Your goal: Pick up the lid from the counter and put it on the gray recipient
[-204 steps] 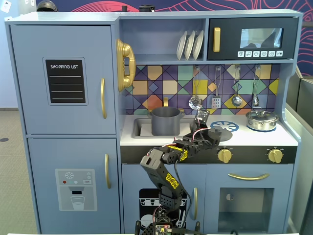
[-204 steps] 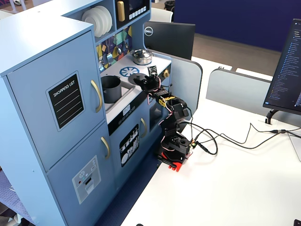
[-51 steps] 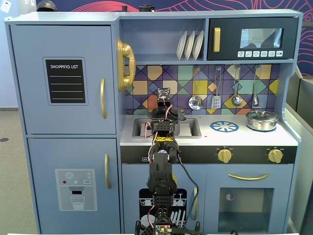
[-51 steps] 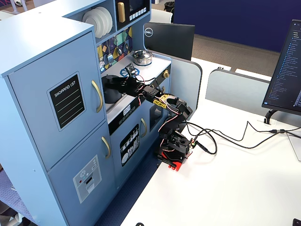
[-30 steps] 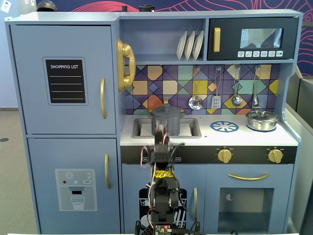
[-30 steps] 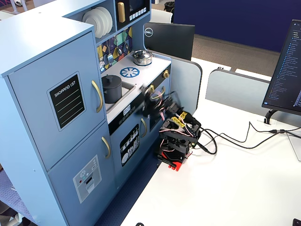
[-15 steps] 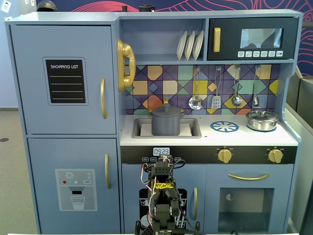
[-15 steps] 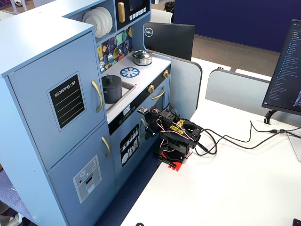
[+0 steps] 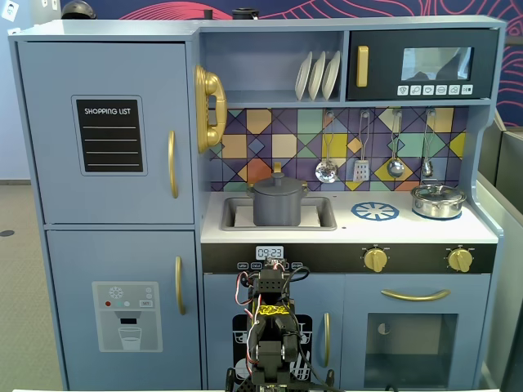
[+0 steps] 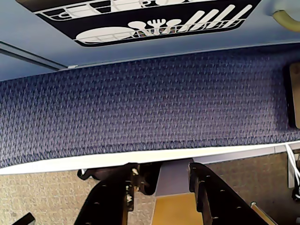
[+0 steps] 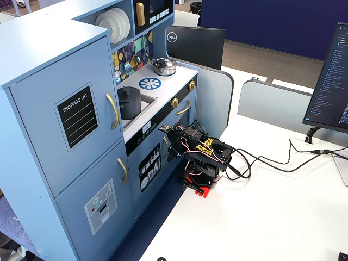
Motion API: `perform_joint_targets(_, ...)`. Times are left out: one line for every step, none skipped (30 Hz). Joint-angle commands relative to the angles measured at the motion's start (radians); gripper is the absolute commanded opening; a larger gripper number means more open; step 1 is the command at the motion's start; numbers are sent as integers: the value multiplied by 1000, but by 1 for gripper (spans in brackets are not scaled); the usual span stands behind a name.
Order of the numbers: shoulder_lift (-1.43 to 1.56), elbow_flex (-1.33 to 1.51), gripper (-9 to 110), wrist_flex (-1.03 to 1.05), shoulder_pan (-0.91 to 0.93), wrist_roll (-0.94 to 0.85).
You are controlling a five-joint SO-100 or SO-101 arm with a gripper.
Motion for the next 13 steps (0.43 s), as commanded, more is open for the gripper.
perform_joint_targets(-6,-2,5,178,12,-5)
perform_joint_targets(-6,-2,5,178,12,-5)
perform_joint_targets(-6,-2,5,178,12,-5)
perform_joint_targets(-6,-2,5,178,12,-5)
perform_joint_targets(-6,-2,5,178,12,-5)
perform_joint_targets(-6,-2,5,178,12,-5)
perform_joint_targets(-6,-2,6,178,12,-5)
perform_joint_targets(-6,-2,6,178,12,-5)
perform_joint_targets(-6,-2,6,178,12,-5)
perform_joint_targets(-6,-2,6,178,12,-5)
perform_joint_targets(-6,-2,6,178,12,-5)
perform_joint_targets(-6,-2,6,178,12,-5)
perform_joint_targets(-6,-2,6,178,12,-5)
